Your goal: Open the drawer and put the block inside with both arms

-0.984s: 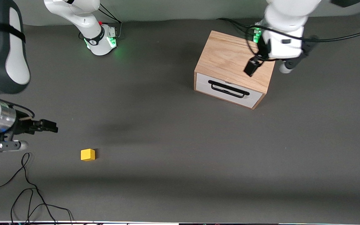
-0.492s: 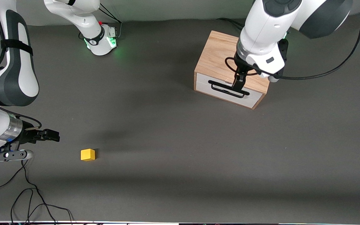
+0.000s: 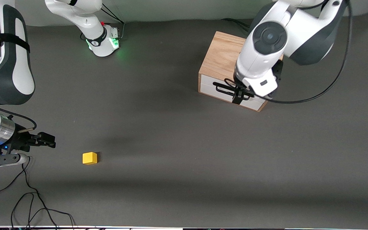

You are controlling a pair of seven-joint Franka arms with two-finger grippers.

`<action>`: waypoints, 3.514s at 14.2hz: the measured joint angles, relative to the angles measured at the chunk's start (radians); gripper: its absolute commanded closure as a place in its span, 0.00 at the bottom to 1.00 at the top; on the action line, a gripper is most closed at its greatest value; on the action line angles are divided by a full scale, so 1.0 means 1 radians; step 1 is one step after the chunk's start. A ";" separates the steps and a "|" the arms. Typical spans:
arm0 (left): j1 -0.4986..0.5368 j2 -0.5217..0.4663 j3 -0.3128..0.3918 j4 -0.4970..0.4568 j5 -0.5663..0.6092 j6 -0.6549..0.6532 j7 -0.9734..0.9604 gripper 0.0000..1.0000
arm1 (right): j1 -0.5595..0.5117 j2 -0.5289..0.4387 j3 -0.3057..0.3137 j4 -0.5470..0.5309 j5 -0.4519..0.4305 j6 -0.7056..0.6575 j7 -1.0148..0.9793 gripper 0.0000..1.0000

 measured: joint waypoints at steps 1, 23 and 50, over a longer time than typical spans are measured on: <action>-0.002 0.002 0.000 -0.031 0.008 0.027 0.000 0.00 | 0.012 0.001 0.001 0.000 0.000 0.000 0.000 0.00; -0.011 0.188 0.000 -0.253 0.082 0.277 0.001 0.00 | 0.040 0.011 -0.001 -0.002 0.000 -0.003 0.002 0.00; -0.035 0.393 0.003 0.034 0.223 0.347 -0.014 0.00 | 0.035 0.102 -0.013 -0.109 0.041 0.159 0.005 0.00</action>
